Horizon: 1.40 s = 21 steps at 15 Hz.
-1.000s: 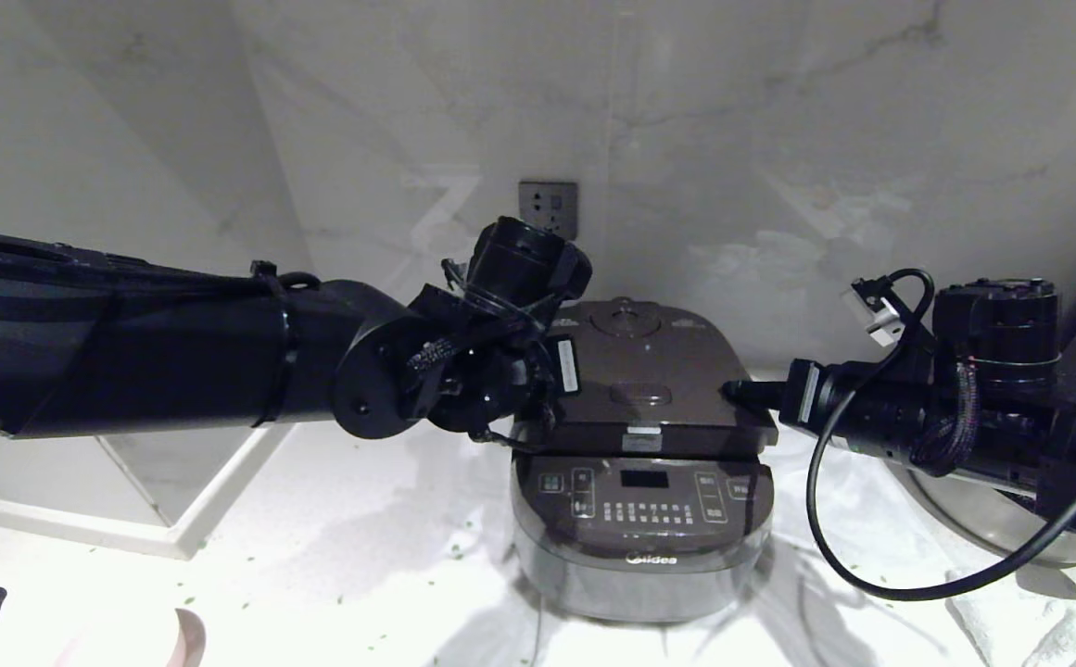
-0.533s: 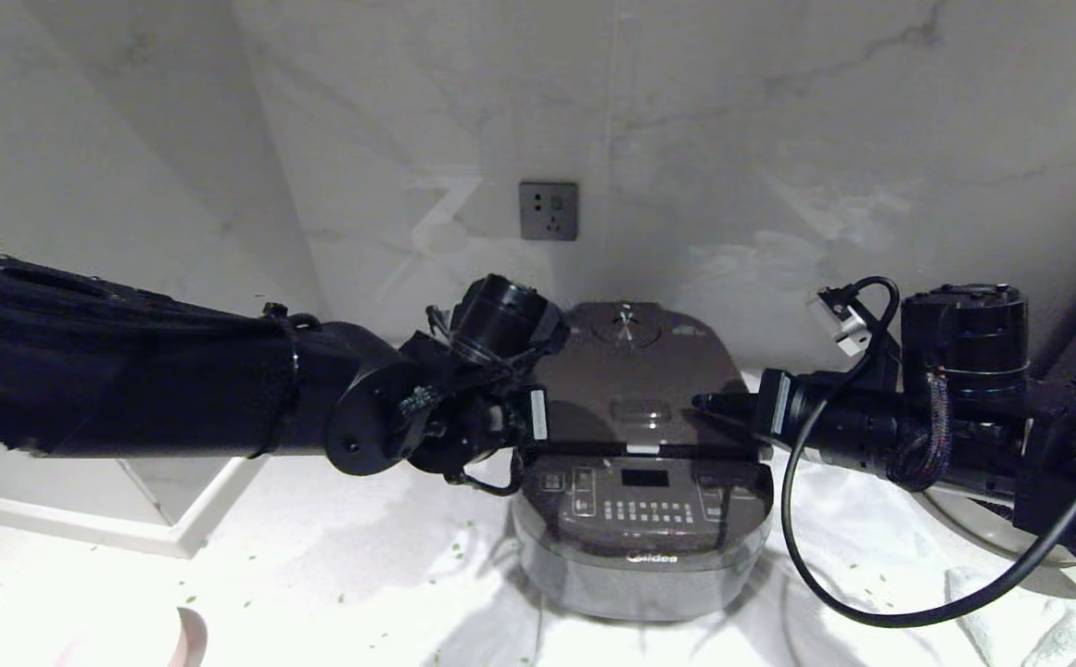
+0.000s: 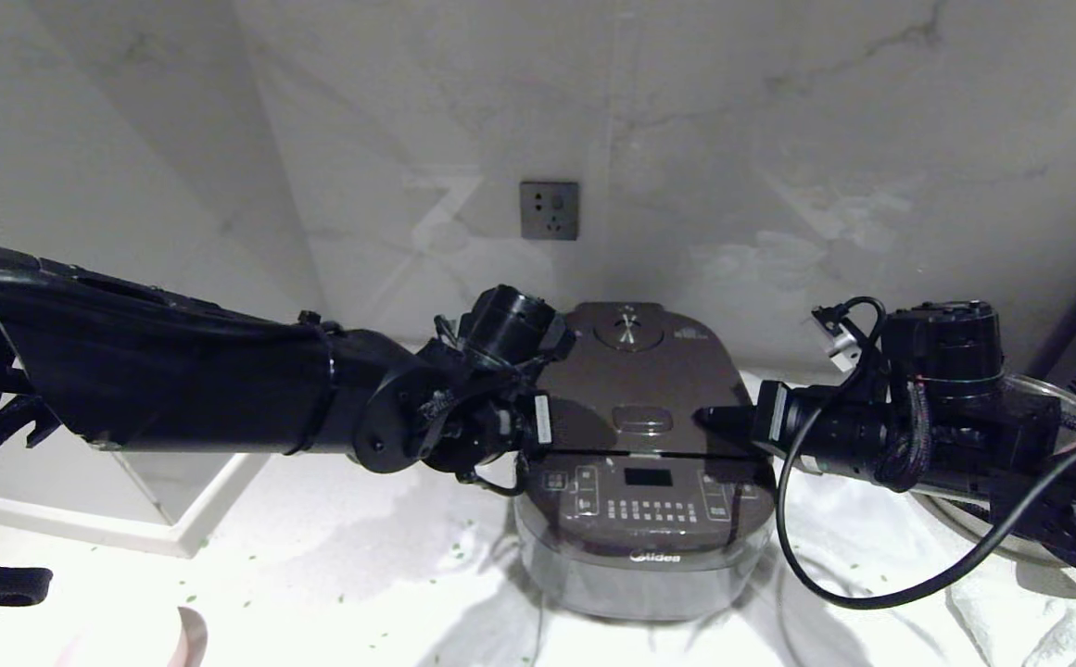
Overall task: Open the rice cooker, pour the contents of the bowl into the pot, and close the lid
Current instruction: Turn on the tap
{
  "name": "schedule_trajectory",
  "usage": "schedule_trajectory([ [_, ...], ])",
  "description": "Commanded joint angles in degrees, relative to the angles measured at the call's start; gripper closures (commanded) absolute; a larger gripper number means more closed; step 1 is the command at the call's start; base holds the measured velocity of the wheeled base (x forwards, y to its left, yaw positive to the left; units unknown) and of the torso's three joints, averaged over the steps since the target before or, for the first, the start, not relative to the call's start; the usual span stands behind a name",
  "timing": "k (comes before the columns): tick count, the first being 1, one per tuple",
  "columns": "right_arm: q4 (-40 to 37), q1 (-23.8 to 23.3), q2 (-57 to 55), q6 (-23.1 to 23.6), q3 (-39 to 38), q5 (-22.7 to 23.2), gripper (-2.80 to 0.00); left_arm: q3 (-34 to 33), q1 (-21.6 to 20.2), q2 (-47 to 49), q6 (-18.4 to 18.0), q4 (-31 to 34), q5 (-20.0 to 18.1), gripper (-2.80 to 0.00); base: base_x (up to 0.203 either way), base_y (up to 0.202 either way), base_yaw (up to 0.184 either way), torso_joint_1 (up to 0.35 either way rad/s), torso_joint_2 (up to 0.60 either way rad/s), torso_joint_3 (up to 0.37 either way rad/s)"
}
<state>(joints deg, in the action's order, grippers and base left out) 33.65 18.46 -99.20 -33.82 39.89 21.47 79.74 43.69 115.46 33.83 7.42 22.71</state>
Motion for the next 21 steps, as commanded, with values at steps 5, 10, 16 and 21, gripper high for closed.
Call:
schedule_trajectory([
  [5, 2.3, -0.1, -5.5, -2.0, -2.7, 1.2, 0.0, 3.2, -3.0, -4.3, 0.1, -0.1, 0.2, 0.0, 0.0, 0.0, 0.0, 0.0, 0.0, 0.0],
  [10, 7.2, -0.1, -7.0, -2.4, -3.9, 1.3, 0.0, 2.0, -2.9, -5.2, 0.1, 0.0, -0.4, 0.0, 0.0, 0.0, 0.0, 0.0, 0.0, 0.0],
  [16, 6.4, 0.1, 0.3, -2.3, -2.8, 1.0, 0.0, 2.2, -1.4, -4.3, 0.2, -0.1, -0.4, 0.0, 0.0, 0.0, 0.0, 0.0, 0.0, 0.0],
  [21, 2.7, 0.3, 3.5, -2.3, -0.4, 0.9, 0.0, 2.4, -1.4, -3.8, 0.6, -0.2, -0.3, 0.0, 0.0, 0.0, 0.0, 0.0, 0.0, 0.0],
])
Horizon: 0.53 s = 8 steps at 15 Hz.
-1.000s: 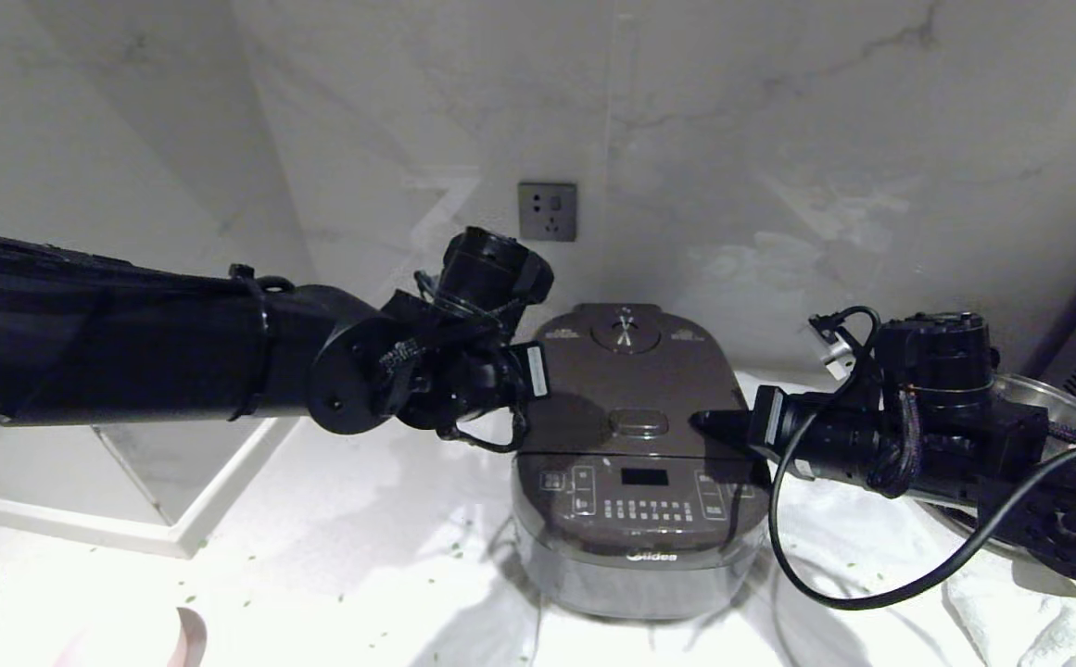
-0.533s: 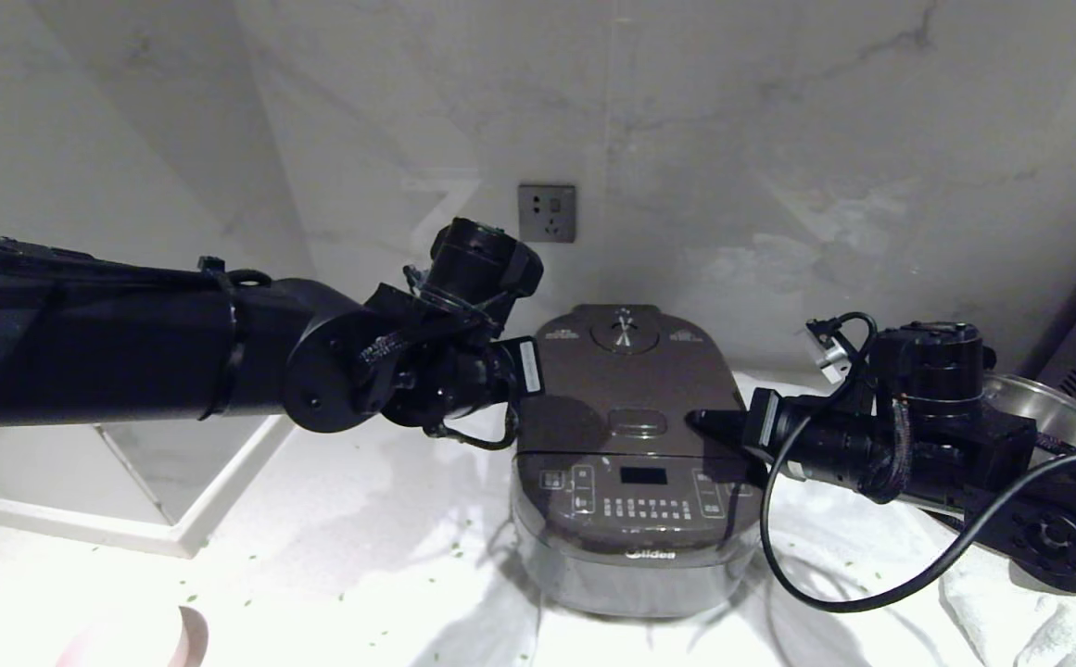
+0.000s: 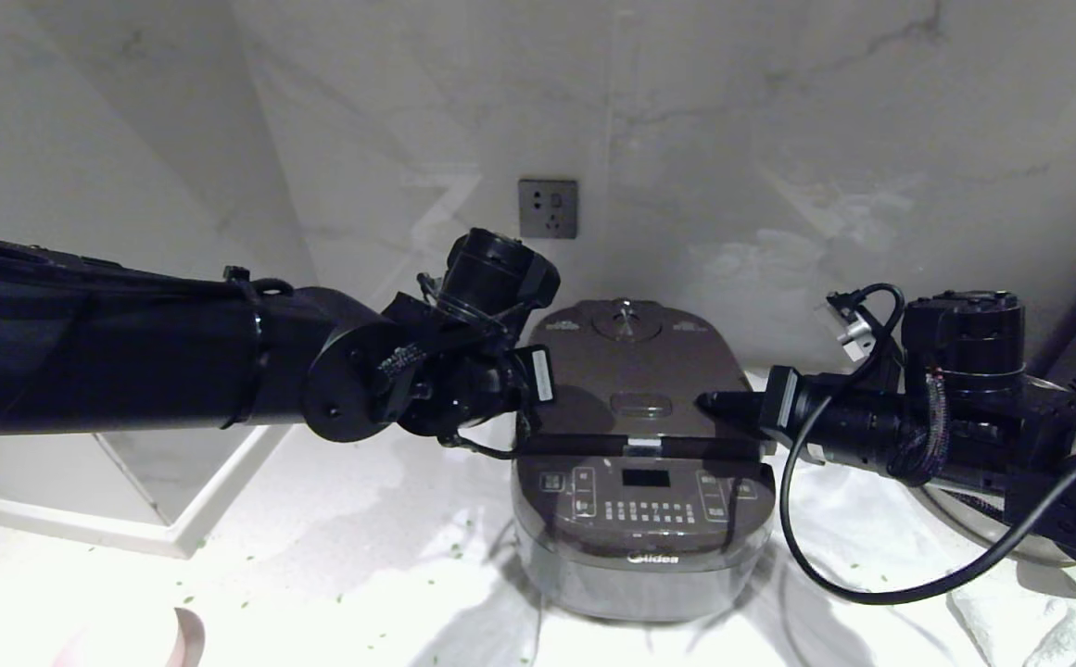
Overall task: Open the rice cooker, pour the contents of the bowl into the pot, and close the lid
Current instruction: Turn on the tap
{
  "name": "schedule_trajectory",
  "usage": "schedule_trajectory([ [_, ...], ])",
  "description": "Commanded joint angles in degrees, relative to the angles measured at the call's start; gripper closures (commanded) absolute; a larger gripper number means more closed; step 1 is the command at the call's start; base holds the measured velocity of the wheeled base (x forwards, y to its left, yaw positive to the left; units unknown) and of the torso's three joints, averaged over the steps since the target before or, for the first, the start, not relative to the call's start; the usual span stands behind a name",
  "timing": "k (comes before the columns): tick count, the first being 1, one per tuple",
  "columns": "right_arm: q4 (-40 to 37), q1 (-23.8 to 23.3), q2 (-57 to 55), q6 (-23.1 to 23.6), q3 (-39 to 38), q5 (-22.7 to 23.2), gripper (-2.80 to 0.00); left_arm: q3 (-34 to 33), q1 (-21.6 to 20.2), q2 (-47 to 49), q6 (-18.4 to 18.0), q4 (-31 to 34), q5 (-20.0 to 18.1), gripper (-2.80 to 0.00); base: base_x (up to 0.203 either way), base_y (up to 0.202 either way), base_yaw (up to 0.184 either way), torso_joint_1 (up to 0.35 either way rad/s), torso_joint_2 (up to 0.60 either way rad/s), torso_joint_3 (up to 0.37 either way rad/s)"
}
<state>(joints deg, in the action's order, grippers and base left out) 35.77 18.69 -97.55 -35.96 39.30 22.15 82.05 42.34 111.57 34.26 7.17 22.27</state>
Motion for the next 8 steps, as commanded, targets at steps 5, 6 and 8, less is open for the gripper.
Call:
schedule_trajectory([
  [5, 0.4, 0.1, 1.8, -0.1, -0.3, 0.3, 0.0, -0.3, 0.1, 0.1, 0.3, 0.0, 0.1, 0.0, 0.0, 0.0, 0.0, 0.0, 0.0, 0.0],
  [6, 0.4, 0.0, 0.8, -0.1, -0.7, 0.4, 0.0, -0.4, 0.1, -0.1, 0.7, 0.1, 0.1, 0.0, 0.0, 0.0, 0.0, 0.0, 0.0, 0.0],
  [8, 0.7, 0.0, -2.4, -0.1, -1.9, 0.5, 0.0, -0.8, 0.1, -1.0, 0.9, 0.1, 0.1, 0.0, 0.0, 0.0, 0.0, 0.0, 0.0, 0.0],
])
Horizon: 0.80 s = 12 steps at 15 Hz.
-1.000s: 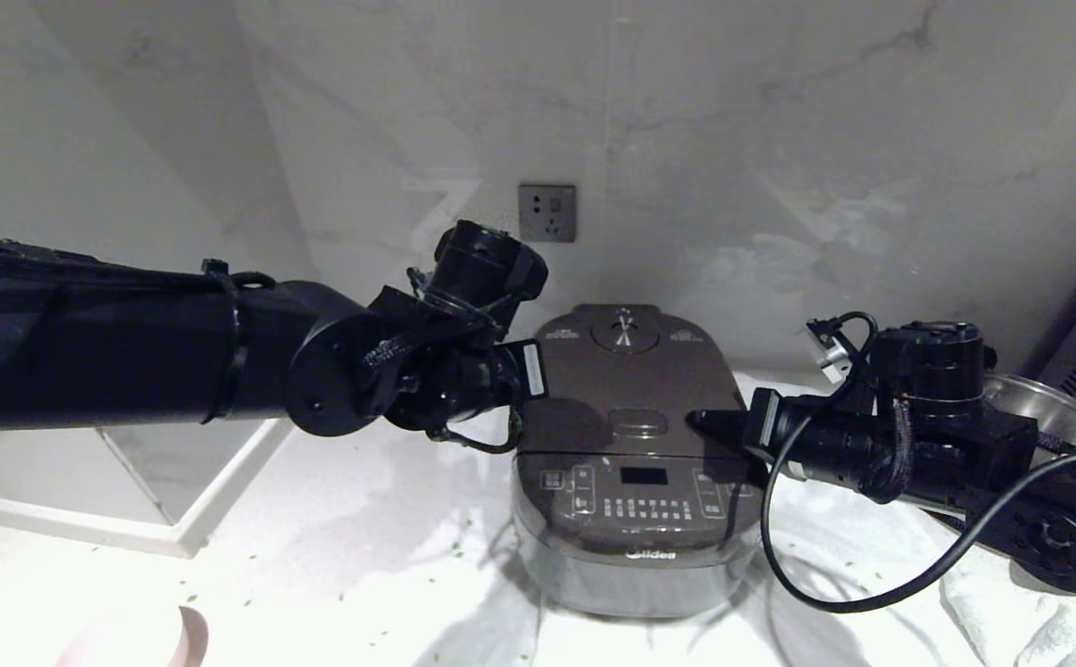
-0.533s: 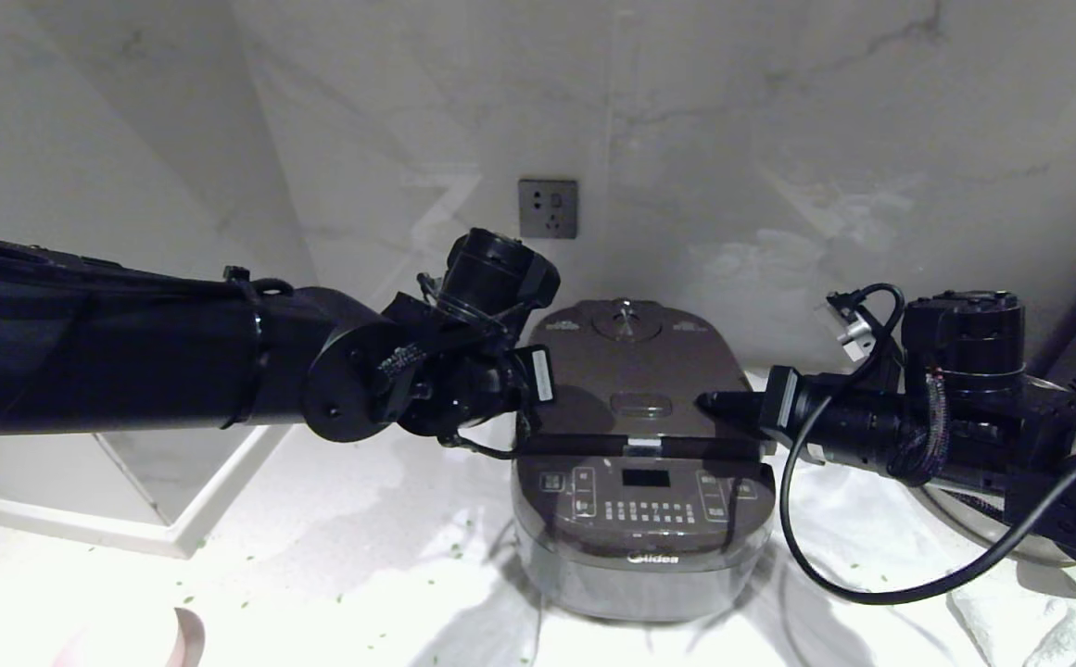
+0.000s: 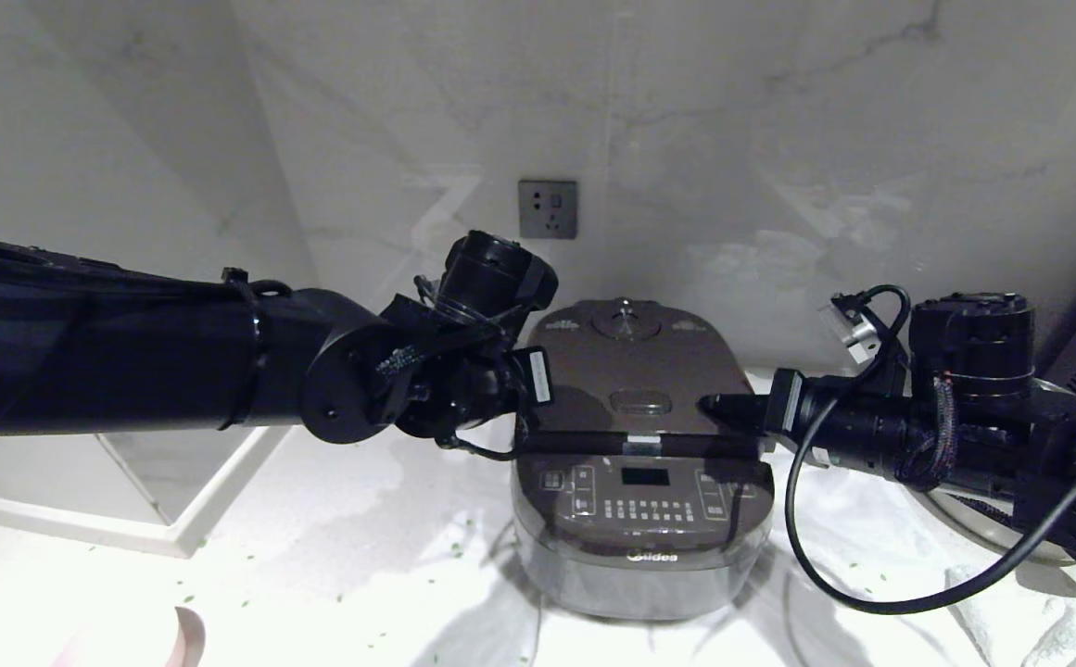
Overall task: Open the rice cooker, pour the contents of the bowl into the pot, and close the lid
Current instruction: Turn on the tap
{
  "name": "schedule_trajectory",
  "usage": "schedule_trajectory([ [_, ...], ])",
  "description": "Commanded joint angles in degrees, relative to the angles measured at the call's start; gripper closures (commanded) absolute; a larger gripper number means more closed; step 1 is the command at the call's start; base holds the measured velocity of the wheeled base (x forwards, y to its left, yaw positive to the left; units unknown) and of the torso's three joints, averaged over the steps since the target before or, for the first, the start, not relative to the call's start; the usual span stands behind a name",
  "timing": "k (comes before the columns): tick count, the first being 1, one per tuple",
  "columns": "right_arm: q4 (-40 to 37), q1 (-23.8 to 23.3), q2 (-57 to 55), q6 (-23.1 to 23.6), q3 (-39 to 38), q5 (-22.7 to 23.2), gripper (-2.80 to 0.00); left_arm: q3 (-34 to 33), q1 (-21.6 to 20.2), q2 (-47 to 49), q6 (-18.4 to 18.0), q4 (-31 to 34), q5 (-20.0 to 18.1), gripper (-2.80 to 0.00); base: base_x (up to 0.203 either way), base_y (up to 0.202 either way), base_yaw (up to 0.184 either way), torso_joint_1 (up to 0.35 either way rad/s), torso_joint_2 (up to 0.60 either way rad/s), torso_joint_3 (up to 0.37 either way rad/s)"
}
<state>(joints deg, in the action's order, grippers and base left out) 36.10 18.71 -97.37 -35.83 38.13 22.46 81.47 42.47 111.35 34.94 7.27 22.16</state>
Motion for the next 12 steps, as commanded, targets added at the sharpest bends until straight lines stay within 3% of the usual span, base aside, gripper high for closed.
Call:
schedule_trajectory([
  [1, 0.5, -0.2, -4.0, -0.3, -1.3, 0.3, 0.0, -0.2, -0.1, -1.3, 0.1, 0.0, 0.2, 0.0, 0.0, 0.0, 0.0, 0.0, 0.0, 0.0],
  [7, 5.5, -0.3, -7.7, -0.5, -3.1, 0.3, 0.0, -1.6, 0.3, -3.4, -0.1, 0.3, -0.6, 0.0, 0.0, 0.0, 0.0, 0.0, 0.0, 0.0],
  [12, 5.4, -0.3, -6.4, -0.5, -2.7, 0.2, 0.0, -6.5, 4.5, -3.6, -0.2, 0.0, -1.9, 0.0, 0.0, 0.0, 0.0, 0.0, 0.0, 0.0],
])
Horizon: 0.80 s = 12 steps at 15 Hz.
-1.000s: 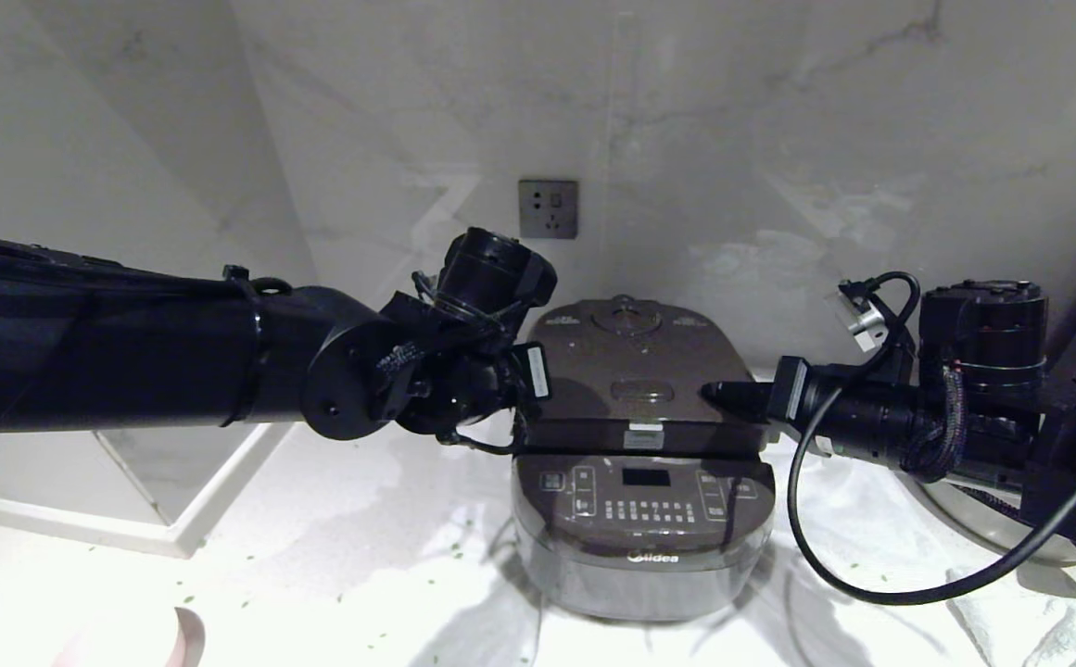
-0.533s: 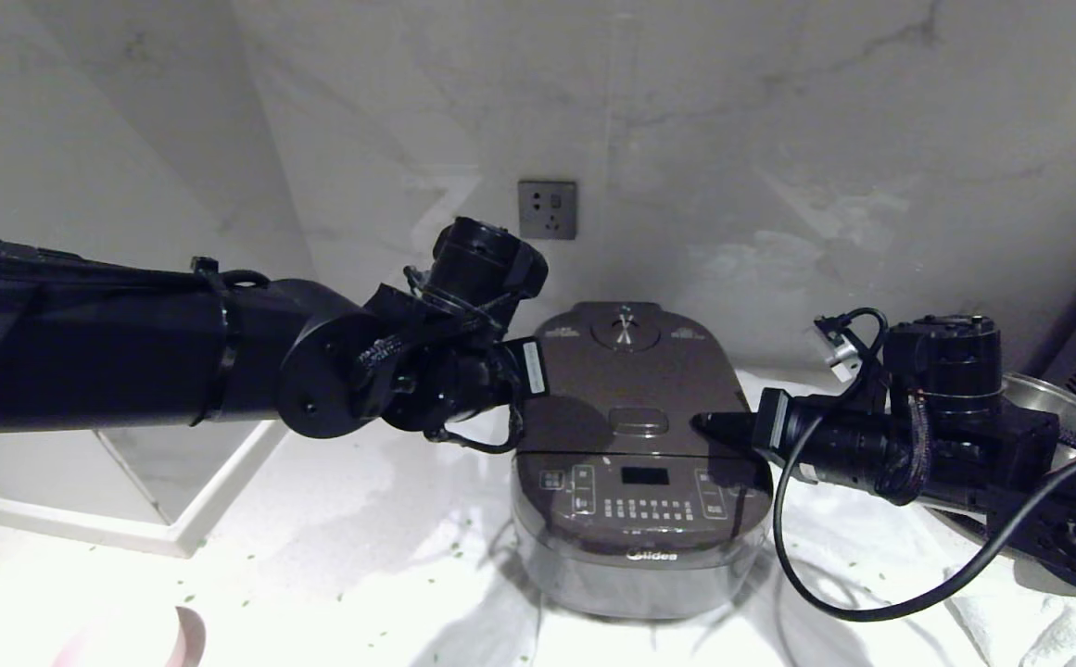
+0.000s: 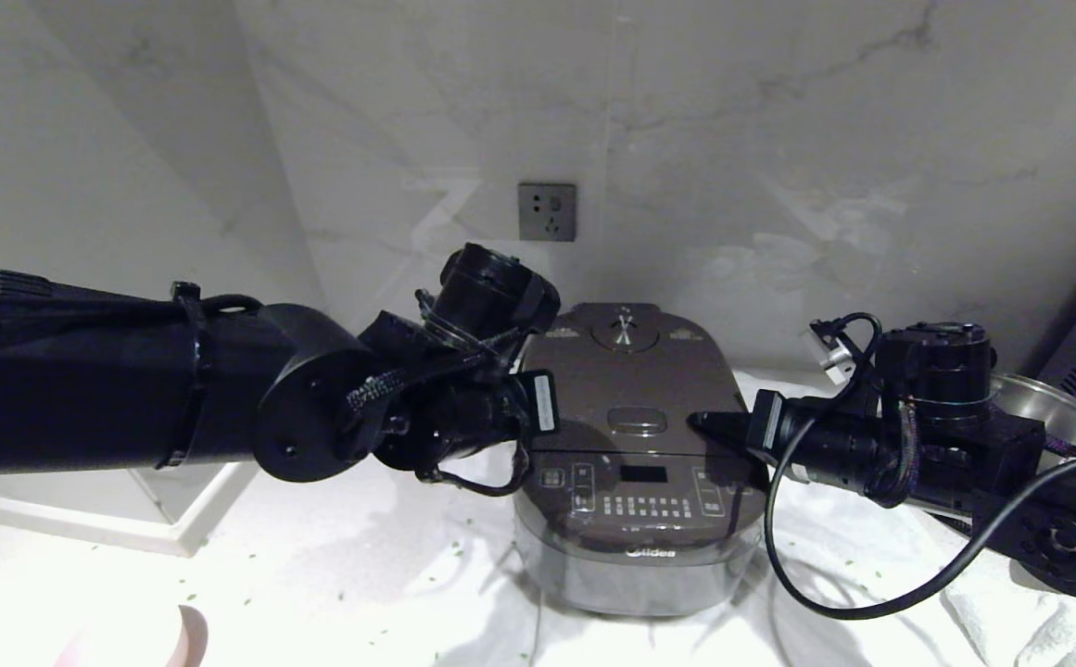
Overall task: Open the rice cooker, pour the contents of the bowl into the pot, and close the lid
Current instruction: Turn on the tap
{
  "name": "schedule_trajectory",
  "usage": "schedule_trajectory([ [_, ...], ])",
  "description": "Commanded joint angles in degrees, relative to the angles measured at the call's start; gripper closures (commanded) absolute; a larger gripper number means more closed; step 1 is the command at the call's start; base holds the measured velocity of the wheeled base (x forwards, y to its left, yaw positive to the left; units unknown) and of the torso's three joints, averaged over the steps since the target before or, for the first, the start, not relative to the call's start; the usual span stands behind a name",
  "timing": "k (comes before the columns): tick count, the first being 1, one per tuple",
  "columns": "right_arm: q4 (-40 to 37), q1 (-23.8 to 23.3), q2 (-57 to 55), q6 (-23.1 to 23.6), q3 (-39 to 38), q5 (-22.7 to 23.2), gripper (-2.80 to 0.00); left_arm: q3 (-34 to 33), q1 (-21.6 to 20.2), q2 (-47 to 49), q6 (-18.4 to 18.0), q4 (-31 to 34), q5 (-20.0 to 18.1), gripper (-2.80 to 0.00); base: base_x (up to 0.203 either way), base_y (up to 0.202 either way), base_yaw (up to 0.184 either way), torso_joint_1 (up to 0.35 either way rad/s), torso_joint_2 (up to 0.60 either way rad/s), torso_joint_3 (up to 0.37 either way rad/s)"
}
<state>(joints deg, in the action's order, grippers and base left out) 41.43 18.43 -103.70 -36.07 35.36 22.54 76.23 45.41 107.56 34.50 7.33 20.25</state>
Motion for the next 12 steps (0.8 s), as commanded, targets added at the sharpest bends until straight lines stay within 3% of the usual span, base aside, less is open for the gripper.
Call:
schedule_trajectory([
  [1, 0.1, 0.0, 0.0, -0.2, 0.0, 0.1, 0.0, -2.0, 2.6, 0.5, 0.3, 0.0, -0.1, 0.0, 0.0, 0.0, 0.0, 0.0, 0.0, 0.0],
  [12, -0.2, -0.2, 2.3, -0.1, -0.6, 0.0, 0.0, -1.4, 3.0, 4.9, 0.7, -0.2, -1.0, 0.0, 0.0, 0.0, 0.0, 0.0, 0.0, 0.0],
])
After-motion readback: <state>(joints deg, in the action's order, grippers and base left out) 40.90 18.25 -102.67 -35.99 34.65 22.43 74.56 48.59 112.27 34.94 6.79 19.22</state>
